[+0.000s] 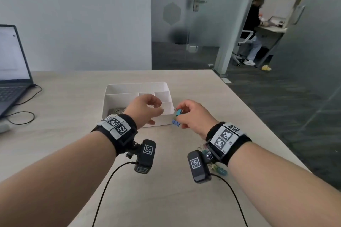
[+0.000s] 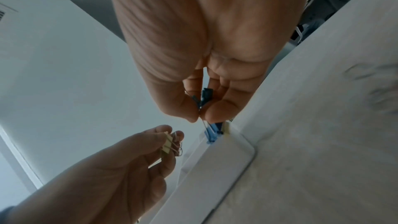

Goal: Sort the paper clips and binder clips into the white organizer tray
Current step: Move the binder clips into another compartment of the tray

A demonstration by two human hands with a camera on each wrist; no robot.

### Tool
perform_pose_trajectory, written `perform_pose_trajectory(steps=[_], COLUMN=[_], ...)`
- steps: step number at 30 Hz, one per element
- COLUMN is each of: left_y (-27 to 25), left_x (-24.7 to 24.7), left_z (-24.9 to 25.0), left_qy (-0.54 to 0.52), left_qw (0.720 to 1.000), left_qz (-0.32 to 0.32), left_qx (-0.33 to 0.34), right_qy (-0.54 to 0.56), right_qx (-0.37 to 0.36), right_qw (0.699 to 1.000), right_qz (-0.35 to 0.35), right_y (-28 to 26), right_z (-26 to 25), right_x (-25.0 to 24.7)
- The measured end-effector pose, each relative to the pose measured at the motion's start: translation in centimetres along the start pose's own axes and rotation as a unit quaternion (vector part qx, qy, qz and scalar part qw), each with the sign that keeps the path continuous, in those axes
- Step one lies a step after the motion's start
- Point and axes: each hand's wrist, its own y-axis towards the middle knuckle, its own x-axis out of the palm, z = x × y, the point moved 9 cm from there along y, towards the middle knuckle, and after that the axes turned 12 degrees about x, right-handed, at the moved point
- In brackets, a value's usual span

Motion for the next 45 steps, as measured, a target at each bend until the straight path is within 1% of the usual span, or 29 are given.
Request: perform_pose_trajectory(steps=[3, 7, 10, 14, 18, 20, 23, 26, 27, 29, 31, 32, 33, 35, 37, 39, 43, 45], left_y=[1.3, 2.3, 2.8, 3.0, 2.9, 2.5, 1.2, -0.8, -1.4, -2.6, -3.6, -4.0, -4.2, -4.6, -5.1, -5.9, -7.2, -7.4], left_x=[-1.4, -1.9, -1.5, -0.6, -0.1, -0.1, -0.1, 1.6, 2.4, 4.4, 6.5, 7.2, 7.7, 8.5, 9.9, 11.5, 14.4, 15.2], left_z=[-1.1, -2.0, -2.2, -2.0, -1.2, -1.0, -0.3, 0.2, 0.1, -0.3, -1.3, -1.6, -1.7, -1.3, -0.2, 0.9, 2.9, 3.5], left_qy=[0.054, 0.112, 0.166, 0.219, 0.265, 0.276, 0.247, 0.243, 0.257, 0.312, 0.354, 0.361, 0.362, 0.355, 0.351, 0.338, 0.316, 0.320], left_qw=[0.998, 0.993, 0.985, 0.973, 0.960, 0.957, 0.965, 0.962, 0.956, 0.932, 0.904, 0.896, 0.894, 0.900, 0.899, 0.899, 0.899, 0.896], left_qz=[0.010, 0.006, -0.013, -0.047, -0.063, -0.063, -0.052, -0.092, -0.112, -0.168, -0.234, -0.254, -0.260, -0.251, -0.259, -0.275, -0.296, -0.301], left_qx=[0.010, 0.027, 0.048, 0.056, 0.061, 0.062, 0.076, 0.087, 0.086, 0.078, 0.055, 0.041, 0.029, 0.020, 0.029, 0.039, 0.064, 0.065], right_qy=[0.019, 0.015, -0.028, -0.086, -0.097, -0.101, -0.104, -0.103, -0.109, -0.132, -0.160, -0.180, -0.199, -0.233, -0.281, -0.336, -0.371, -0.382], right_qx=[-0.012, -0.024, -0.020, -0.030, -0.041, -0.047, -0.060, -0.054, -0.047, -0.026, 0.001, 0.012, 0.022, 0.045, 0.057, 0.051, 0.043, 0.078], right_qw=[1.000, 0.999, 0.999, 0.996, 0.994, 0.993, 0.992, 0.991, 0.991, 0.989, 0.985, 0.981, 0.977, 0.970, 0.958, 0.940, 0.925, 0.919], right_qz=[0.000, 0.017, 0.018, 0.020, 0.024, 0.036, 0.050, 0.058, 0.060, 0.063, 0.064, 0.067, 0.068, 0.051, 0.025, 0.017, 0.070, 0.062], right_y=[2.5, 4.6, 5.6, 5.9, 5.5, 4.8, 3.3, 1.5, 0.8, -0.7, -2.2, -3.0, -3.8, -5.0, -6.1, -6.7, -6.9, -6.8], right_z=[-1.9, -3.7, -3.6, -3.1, -3.0, -2.9, -2.4, -0.8, 0.0, 1.9, 3.9, 4.8, 5.7, 7.6, 9.0, 9.8, 10.1, 11.2], right_x=[1.5, 2.6, 3.7, 4.5, 4.2, 3.4, 1.6, -0.7, -1.5, -3.4, -5.3, -6.2, -7.1, -8.3, -8.9, -9.2, -10.4, -10.7])
